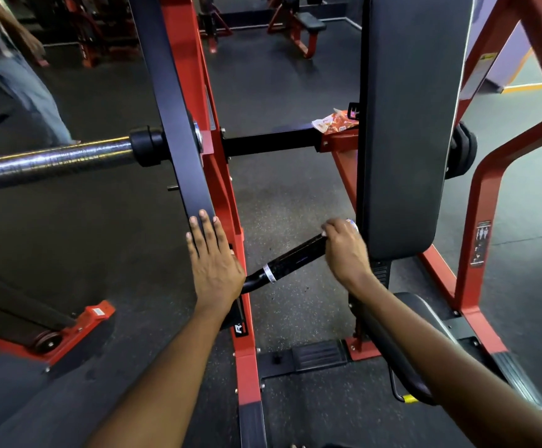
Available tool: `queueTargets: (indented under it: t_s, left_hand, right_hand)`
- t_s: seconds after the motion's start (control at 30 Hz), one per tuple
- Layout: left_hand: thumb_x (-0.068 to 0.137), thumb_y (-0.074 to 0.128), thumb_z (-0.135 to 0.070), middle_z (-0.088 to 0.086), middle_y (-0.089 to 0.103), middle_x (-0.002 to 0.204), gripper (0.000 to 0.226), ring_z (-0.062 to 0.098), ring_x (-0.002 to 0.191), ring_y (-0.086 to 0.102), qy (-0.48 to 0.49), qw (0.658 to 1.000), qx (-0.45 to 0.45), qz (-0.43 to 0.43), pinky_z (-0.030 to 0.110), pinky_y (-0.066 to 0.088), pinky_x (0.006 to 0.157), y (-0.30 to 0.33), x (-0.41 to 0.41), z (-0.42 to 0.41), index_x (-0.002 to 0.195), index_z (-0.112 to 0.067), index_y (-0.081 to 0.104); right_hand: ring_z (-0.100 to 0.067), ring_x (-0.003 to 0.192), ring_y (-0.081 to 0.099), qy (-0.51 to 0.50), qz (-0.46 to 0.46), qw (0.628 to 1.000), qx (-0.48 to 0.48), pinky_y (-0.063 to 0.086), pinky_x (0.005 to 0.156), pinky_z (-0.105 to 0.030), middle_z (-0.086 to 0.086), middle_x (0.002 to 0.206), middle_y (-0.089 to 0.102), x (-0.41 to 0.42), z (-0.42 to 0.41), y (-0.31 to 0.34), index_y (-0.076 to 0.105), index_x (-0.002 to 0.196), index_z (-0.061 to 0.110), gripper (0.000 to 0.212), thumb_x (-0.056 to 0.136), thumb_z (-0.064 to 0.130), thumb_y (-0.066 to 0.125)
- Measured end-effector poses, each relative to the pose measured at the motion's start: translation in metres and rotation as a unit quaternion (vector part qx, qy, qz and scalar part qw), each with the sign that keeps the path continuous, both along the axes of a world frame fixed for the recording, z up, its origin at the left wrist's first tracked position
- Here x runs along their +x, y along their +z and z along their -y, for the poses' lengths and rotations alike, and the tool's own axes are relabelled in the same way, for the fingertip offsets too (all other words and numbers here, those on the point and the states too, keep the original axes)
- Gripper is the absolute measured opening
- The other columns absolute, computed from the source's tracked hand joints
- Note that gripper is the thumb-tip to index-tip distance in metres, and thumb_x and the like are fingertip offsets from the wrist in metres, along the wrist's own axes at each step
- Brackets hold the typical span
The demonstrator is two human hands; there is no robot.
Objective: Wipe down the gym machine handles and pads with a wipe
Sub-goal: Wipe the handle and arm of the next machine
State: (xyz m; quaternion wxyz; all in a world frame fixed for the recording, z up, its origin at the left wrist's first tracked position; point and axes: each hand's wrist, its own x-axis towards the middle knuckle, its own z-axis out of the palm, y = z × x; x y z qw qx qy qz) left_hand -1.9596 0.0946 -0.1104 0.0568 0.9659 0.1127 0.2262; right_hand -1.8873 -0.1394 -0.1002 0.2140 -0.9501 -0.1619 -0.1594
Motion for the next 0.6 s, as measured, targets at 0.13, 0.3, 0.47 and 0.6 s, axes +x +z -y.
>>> queueTargets:
  t_s: [0.13,0.3,0.47,0.6]
  left_hand:
    - [0.088,0.035,-0.016,0.024,-0.002,0.159,0.074,0.039,0.148,-0.005,-0.005,1.0,-0.005,0.003,0.053,0.009,0.12,0.001,-0.001,0.001,0.152,0.003,0.004]
    - [0.089,0.03,-0.017,0.023,-0.003,0.159,0.071,0.038,0.148,-0.005,-0.005,1.0,-0.01,-0.004,0.053,0.009,0.12,0.002,-0.001,0.001,0.152,0.002,0.003]
    - [0.089,0.029,-0.018,0.023,-0.004,0.159,0.071,0.039,0.148,-0.006,0.001,1.0,-0.012,-0.007,0.053,0.009,0.12,0.001,-0.002,0.001,0.152,0.002,0.003]
    - [0.089,0.029,-0.017,0.023,-0.002,0.159,0.071,0.039,0.148,-0.005,0.0,1.0,-0.01,-0.007,0.053,0.009,0.12,0.002,-0.001,0.001,0.152,0.003,0.004]
  right_hand:
    - [-0.021,0.097,0.063,0.262,0.011,0.96,-0.095,0.052,0.091,-0.034,-0.009,0.105,0.067,-0.041,-0.049,-0.01,0.068,0.106,0.006,0.028,0.078,0.001,0.065]
    - [-0.027,0.096,0.063,0.114,-0.023,0.991,-0.065,0.05,0.09,-0.036,-0.01,0.107,0.067,0.002,-0.016,0.005,0.067,0.106,0.005,0.027,0.084,0.001,0.051]
    - [-0.026,0.104,0.056,0.074,-0.093,0.985,-0.125,0.047,0.094,-0.036,-0.01,0.109,0.06,-0.01,-0.062,0.004,0.063,0.109,0.005,0.024,0.087,0.003,0.053]
    - [-0.03,0.096,0.06,0.192,-0.13,0.963,-0.14,0.05,0.084,-0.039,-0.012,0.104,0.062,-0.011,-0.082,-0.001,0.066,0.105,0.006,0.025,0.087,0.009,0.048]
